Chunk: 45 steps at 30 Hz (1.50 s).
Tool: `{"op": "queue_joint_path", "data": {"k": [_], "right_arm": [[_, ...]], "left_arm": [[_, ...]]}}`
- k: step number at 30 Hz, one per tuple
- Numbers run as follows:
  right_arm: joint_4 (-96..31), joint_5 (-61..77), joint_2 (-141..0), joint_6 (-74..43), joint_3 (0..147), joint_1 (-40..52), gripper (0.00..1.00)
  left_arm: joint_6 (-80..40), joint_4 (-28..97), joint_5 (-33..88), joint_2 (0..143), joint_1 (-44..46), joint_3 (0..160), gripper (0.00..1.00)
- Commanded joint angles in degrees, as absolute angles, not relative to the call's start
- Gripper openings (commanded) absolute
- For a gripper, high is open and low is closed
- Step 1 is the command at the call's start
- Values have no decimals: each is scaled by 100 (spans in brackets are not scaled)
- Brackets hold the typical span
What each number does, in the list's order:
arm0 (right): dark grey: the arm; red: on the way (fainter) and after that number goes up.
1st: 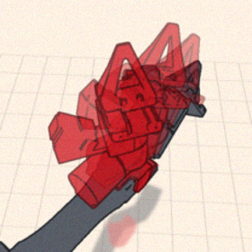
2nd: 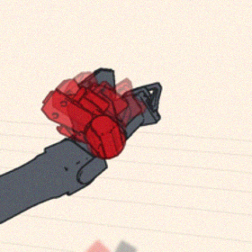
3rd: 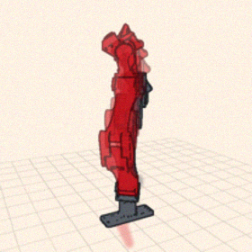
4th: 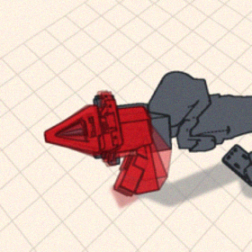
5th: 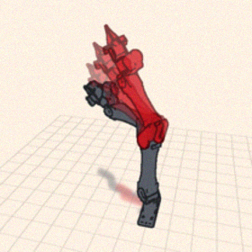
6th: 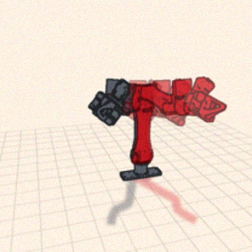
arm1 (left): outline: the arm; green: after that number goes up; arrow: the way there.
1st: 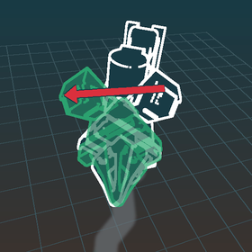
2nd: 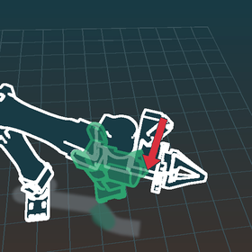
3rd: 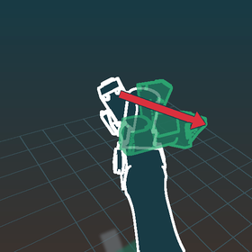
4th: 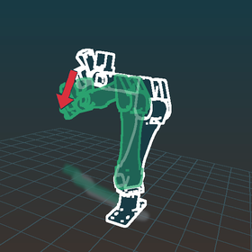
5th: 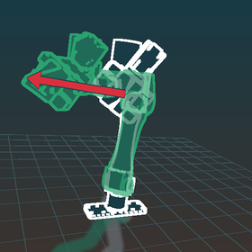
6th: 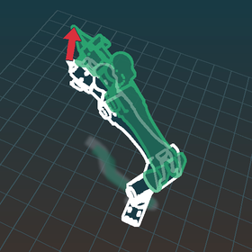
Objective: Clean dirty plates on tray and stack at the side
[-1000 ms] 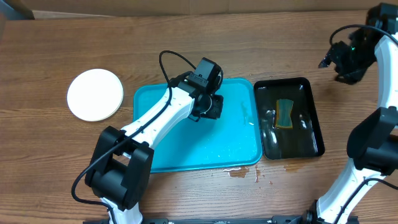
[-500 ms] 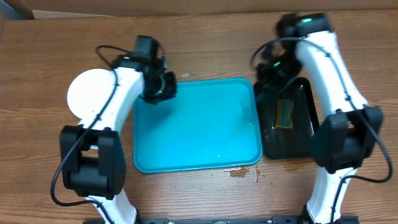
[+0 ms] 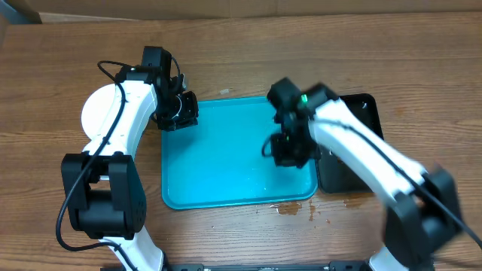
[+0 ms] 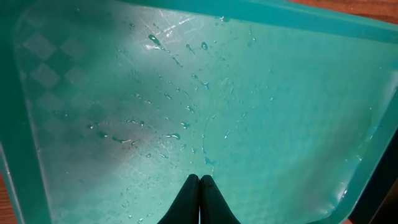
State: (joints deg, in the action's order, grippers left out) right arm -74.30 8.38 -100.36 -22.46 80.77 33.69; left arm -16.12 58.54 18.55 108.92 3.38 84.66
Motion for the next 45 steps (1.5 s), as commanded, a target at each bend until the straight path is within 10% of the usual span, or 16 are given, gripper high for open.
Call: {"op": "queue_joint_path", "data": {"k": [1,15,45], "right_arm": [[-7234,-174,-9642,-3297,7369,3548,4],[-5376,-386,-9714,-3607,5509,3546,4],[-6114,-336,-9708,-3695,6034,3435,4]], "left_arm": [[-1481,5850,1787,10906,342,8560,4],[-1479,5828,1778,10908,351,8560,4],[-1479,5843,1741,10908,355,8560,4]]}}
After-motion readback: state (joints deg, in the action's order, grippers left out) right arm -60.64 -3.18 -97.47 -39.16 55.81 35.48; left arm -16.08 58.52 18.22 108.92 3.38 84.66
